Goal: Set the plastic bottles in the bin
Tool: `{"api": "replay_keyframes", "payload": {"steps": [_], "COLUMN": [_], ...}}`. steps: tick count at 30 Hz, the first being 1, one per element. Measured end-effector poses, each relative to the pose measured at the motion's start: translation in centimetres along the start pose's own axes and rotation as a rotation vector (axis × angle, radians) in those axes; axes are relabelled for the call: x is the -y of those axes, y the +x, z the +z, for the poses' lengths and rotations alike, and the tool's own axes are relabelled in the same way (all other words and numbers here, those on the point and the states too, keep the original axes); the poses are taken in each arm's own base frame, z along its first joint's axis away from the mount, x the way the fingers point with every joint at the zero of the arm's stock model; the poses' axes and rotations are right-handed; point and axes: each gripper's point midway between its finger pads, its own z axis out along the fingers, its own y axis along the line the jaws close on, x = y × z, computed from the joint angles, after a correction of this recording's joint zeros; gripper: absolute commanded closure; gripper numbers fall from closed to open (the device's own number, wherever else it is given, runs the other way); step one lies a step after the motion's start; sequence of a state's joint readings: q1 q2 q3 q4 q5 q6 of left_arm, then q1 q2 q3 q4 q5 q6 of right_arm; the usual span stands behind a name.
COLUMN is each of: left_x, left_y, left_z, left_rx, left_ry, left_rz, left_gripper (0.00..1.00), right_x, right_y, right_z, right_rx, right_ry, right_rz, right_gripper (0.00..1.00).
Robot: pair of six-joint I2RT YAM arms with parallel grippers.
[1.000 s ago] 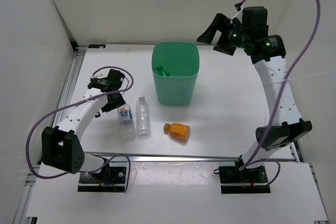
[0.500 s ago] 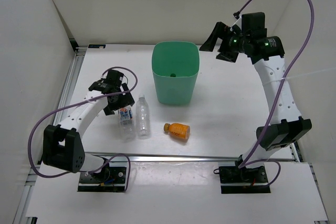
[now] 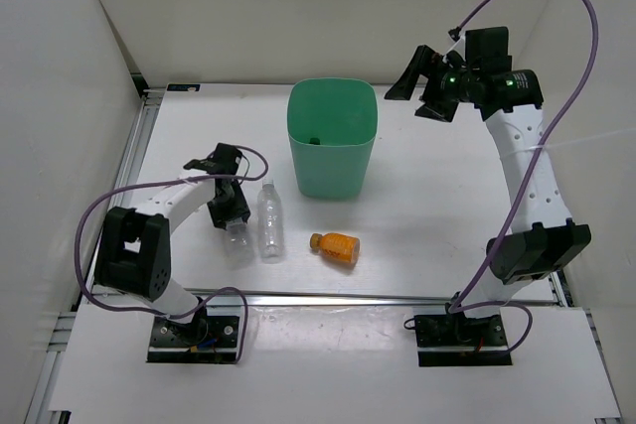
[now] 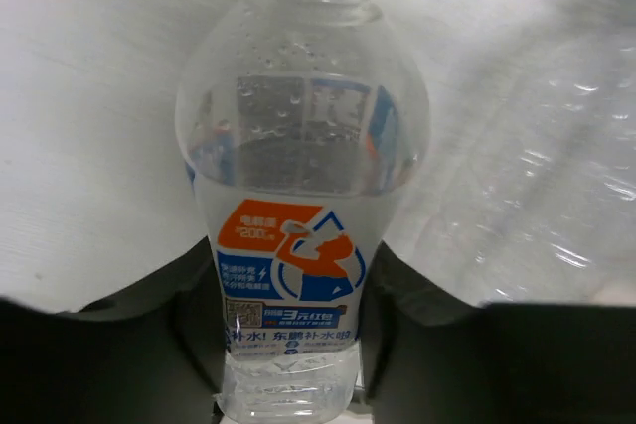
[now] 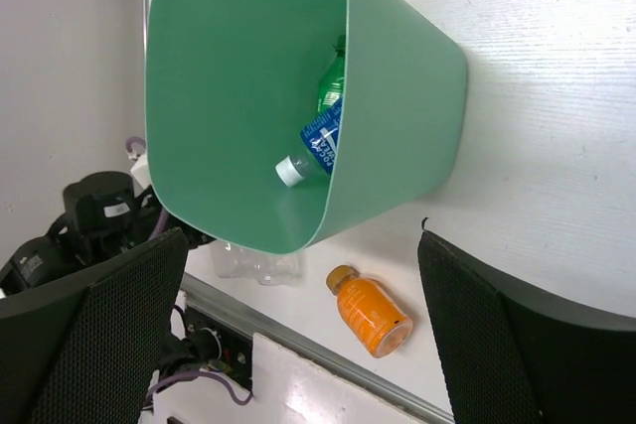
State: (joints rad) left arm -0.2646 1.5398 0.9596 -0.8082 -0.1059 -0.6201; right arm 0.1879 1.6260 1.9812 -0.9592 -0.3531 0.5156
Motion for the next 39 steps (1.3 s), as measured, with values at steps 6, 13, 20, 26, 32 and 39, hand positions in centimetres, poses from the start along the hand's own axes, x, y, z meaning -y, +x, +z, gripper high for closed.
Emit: {"api": "replay_keyframes", "payload": {"steps": [6,13,20,26,32,39], "left_x": [3.1,9.3,15.4,25.5,30.4,30.0], "left_y": [-6.5,-18.3,-23.1,-25.3,-21.9,-16.5], "left_z": [-5.4,-21.1,-31.4,-31.8,-24.9,-22.6], "left_rx": [0.144,0.522,0.702,0.725,0.581,0.533], "left_ry": [0.047,0.345,0.648,0.835,0.799,0.698], "left_rz": [-0.051,-0.230,-0.225,-0.097,-0.001,0.120], "left_gripper": [0.74,0.71,0.66,0.60,0.22,0.00], "right_x": [1.0,1.7,2.8,3.4,3.7,4.4], "right_y": [0.3,1.0,0.9,0.9,1.0,2.5], "right_z": [0.0,-0.1,-0.8,-1.5,-3.3,-3.6], "right_rx": [-0.016,-0.034,-0.022,-0.010,0.030,0.014], "right_ry": [0.013,0.022,0.036,0.046,0.055,0.075], "right_rz": [0.024,0.045,0.074,0.095,0.094,0.106], "right_gripper": [0.00,0.00,0.00,0.00,0.00,0.00]}}
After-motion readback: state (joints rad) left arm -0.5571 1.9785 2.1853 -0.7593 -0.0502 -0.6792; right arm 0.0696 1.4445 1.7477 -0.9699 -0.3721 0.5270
